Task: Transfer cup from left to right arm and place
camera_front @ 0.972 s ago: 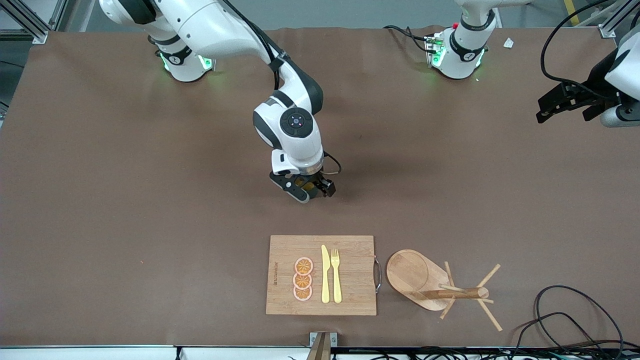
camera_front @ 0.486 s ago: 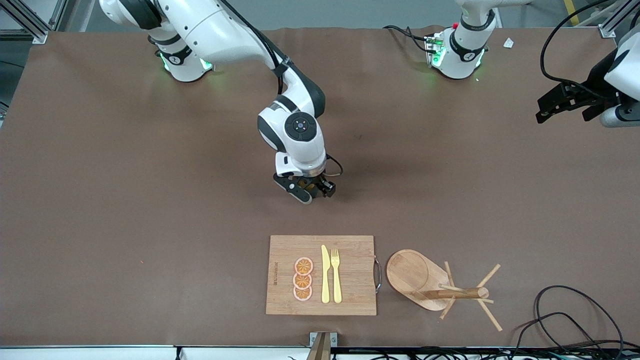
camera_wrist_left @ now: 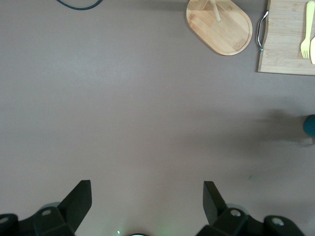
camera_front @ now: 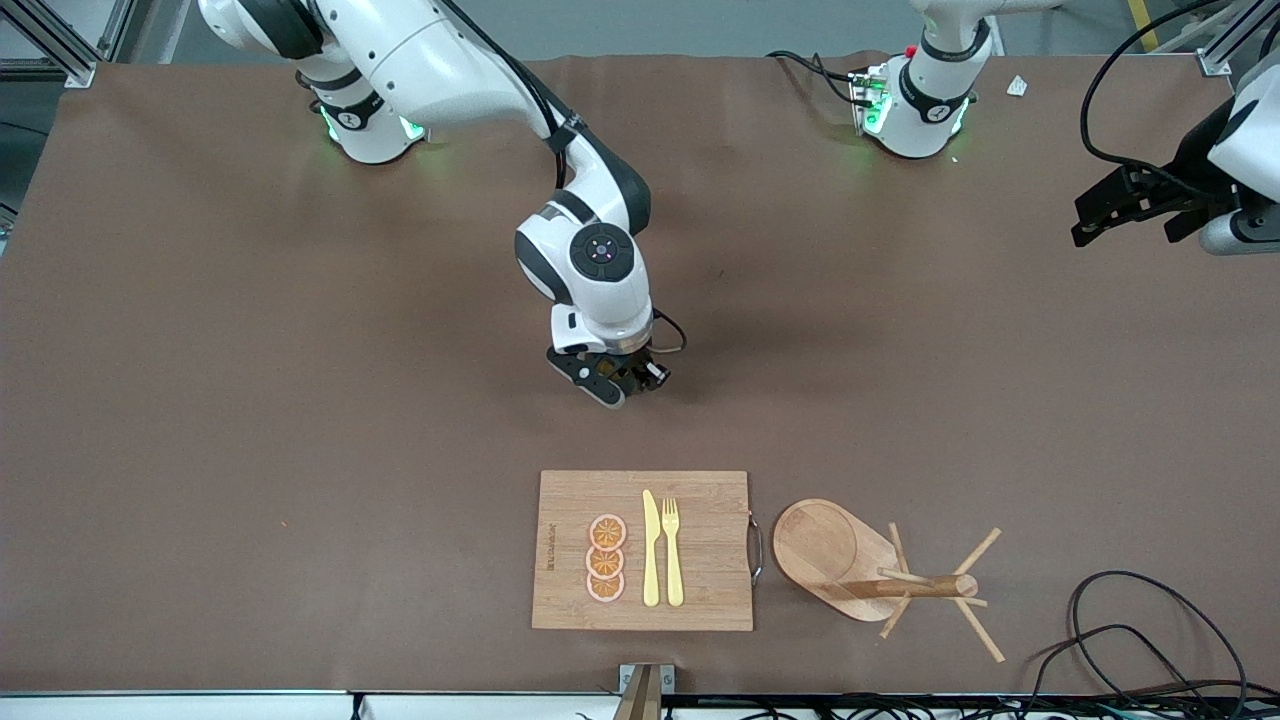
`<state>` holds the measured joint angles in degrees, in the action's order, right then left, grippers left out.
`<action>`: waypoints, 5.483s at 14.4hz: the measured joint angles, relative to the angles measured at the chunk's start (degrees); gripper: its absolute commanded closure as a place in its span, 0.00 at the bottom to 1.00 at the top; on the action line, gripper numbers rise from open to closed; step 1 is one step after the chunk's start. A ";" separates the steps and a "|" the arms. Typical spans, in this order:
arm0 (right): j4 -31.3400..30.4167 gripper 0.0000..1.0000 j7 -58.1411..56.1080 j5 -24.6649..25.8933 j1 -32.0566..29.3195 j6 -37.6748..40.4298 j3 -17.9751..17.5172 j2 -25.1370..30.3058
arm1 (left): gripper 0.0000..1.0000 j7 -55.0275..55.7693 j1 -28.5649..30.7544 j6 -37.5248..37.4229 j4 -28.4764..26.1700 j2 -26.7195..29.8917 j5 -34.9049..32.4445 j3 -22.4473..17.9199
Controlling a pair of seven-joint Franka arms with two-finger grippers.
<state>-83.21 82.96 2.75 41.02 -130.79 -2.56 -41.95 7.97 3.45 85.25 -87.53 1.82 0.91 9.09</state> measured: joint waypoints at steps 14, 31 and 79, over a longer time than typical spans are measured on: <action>1.10 1.00 -8.74 1.23 -0.35 8.62 0.44 0.08 | 0.00 0.00 -0.01 0.00 -0.29 -0.20 0.00 0.01; -34.25 1.00 -62.43 1.60 -23.49 17.70 1.09 44.22 | 0.00 -0.06 -0.23 0.93 0.47 -0.53 -0.65 0.32; -57.03 0.00 -98.37 1.55 -46.23 -19.42 1.03 37.04 | 0.00 1.17 0.09 1.88 0.97 -0.60 -1.51 2.37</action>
<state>-140.24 -15.41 4.29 -5.21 -150.22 -1.53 -4.91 9.15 3.53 87.13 -86.56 1.22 -0.59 11.46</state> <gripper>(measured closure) 0.000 0.000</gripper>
